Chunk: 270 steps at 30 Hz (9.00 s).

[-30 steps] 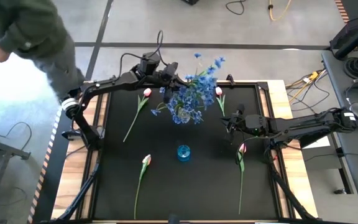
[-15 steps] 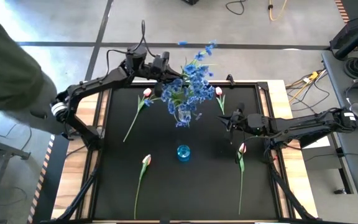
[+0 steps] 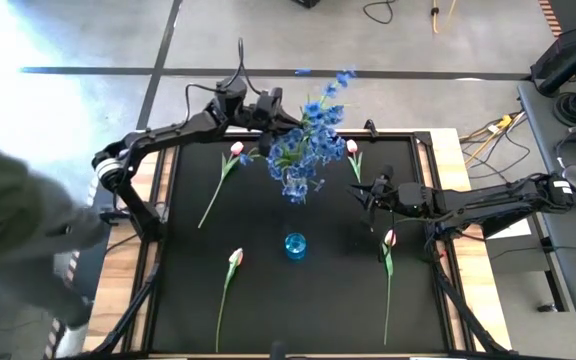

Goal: Sort flowers into vase by color
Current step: Put the blue flowers into the transparent vase

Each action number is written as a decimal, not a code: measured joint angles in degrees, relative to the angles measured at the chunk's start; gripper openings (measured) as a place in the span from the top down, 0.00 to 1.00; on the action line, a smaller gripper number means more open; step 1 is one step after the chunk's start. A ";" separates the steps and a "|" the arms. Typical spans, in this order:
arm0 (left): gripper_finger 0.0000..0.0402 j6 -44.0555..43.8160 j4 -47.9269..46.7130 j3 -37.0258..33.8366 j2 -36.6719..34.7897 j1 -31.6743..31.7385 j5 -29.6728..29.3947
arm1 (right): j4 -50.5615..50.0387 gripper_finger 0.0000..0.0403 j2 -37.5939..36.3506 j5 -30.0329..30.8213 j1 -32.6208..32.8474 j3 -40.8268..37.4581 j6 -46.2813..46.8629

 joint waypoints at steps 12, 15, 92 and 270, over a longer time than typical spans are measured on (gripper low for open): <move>0.98 -0.02 2.44 0.10 1.16 0.11 -0.90 | 3.71 0.76 0.02 0.44 -0.02 0.00 0.00; 0.99 -1.07 5.52 0.09 1.16 0.11 -0.92 | 11.42 0.73 0.02 1.00 -0.02 0.00 -2.80; 0.87 -6.36 37.58 -25.83 -16.84 6.05 -1.15 | -14.38 0.97 -2.97 -12.20 -29.93 26.42 -12.42; 1.00 -11.02 52.21 -52.59 5.00 -11.28 -29.19 | 25.21 0.97 53.05 -13.09 -11.74 36.99 -6.11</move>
